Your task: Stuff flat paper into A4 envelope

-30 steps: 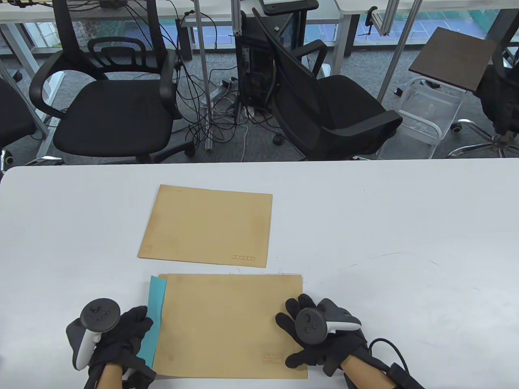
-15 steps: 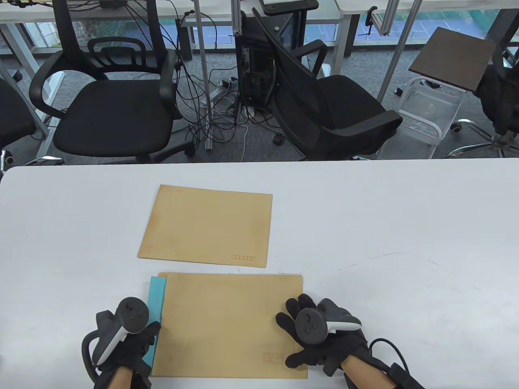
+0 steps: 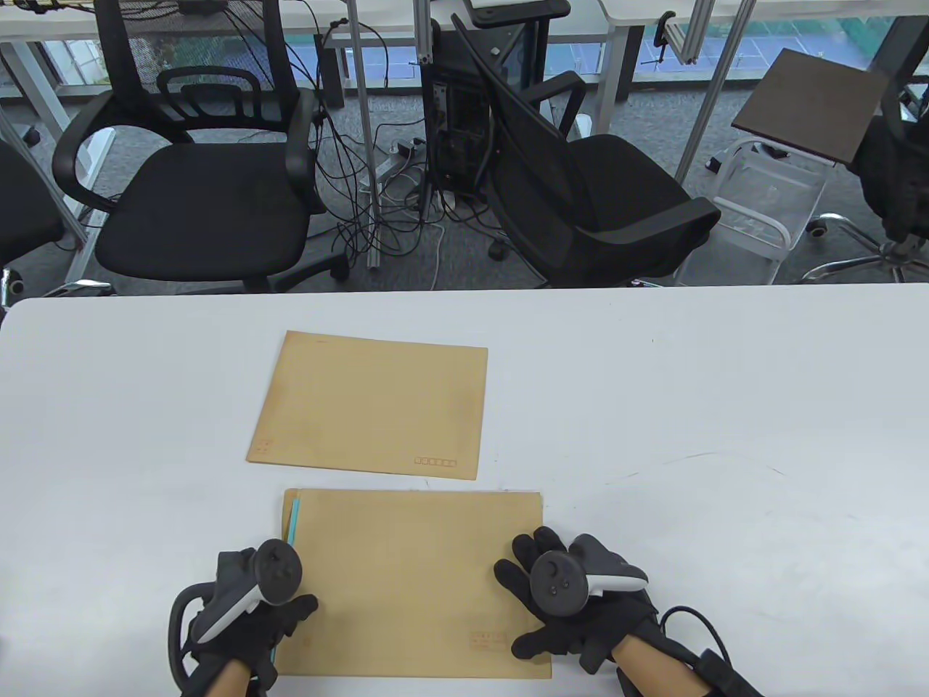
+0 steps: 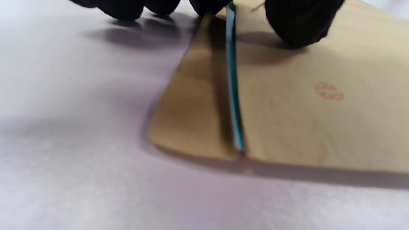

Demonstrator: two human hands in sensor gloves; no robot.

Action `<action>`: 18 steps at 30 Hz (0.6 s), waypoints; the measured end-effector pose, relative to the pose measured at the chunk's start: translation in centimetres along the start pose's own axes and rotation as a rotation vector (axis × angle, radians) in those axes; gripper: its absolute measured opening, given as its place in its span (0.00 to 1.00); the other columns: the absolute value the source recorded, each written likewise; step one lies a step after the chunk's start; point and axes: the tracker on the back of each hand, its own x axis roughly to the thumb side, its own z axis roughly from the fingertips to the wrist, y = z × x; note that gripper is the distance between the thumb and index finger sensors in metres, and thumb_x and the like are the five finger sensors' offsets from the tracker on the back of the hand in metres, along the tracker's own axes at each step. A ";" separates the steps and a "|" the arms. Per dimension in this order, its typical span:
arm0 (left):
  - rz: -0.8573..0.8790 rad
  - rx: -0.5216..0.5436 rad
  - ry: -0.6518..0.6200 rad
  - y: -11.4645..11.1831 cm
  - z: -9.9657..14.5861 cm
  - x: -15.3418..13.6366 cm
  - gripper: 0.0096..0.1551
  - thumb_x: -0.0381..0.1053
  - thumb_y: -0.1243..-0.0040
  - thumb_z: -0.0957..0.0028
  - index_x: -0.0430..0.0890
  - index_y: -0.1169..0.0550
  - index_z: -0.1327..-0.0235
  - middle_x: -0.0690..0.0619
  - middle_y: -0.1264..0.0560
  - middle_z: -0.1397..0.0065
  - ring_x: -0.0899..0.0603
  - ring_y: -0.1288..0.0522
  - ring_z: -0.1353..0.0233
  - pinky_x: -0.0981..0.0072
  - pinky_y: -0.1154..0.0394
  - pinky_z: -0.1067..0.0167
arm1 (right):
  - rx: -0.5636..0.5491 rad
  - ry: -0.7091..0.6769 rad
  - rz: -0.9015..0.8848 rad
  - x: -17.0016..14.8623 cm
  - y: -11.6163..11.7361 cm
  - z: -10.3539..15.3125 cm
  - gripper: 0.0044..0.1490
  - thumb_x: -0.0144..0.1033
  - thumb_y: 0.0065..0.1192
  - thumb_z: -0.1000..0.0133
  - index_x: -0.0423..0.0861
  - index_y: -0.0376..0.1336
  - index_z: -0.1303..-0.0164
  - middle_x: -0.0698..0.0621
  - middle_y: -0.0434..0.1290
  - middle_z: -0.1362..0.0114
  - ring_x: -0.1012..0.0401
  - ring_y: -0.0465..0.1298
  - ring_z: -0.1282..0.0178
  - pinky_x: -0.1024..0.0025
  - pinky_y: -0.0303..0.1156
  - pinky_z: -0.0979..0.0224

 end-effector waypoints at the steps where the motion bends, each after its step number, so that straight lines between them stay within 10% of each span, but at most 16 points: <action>1: 0.007 0.004 -0.002 0.0 0.0 0.1 0.54 0.67 0.45 0.50 0.40 0.43 0.16 0.30 0.48 0.17 0.20 0.45 0.24 0.30 0.42 0.31 | 0.002 -0.002 -0.001 0.0 0.0 0.0 0.64 0.59 0.53 0.37 0.44 0.20 0.17 0.37 0.12 0.22 0.35 0.12 0.27 0.23 0.14 0.40; 11: 0.158 -0.008 0.034 0.9 0.4 -1.1 0.54 0.65 0.39 0.52 0.42 0.41 0.16 0.30 0.48 0.17 0.20 0.47 0.22 0.28 0.44 0.31 | 0.004 0.016 0.030 0.1 0.0 0.0 0.65 0.60 0.53 0.38 0.44 0.19 0.18 0.36 0.13 0.22 0.34 0.12 0.27 0.22 0.15 0.39; 18: 0.185 0.022 0.142 1.1 0.1 -2.1 0.41 0.61 0.38 0.50 0.32 0.25 0.35 0.31 0.26 0.40 0.36 0.19 0.48 0.46 0.24 0.48 | 0.003 0.018 0.031 0.1 0.0 -0.1 0.65 0.60 0.53 0.38 0.44 0.19 0.18 0.36 0.13 0.22 0.35 0.12 0.27 0.22 0.15 0.39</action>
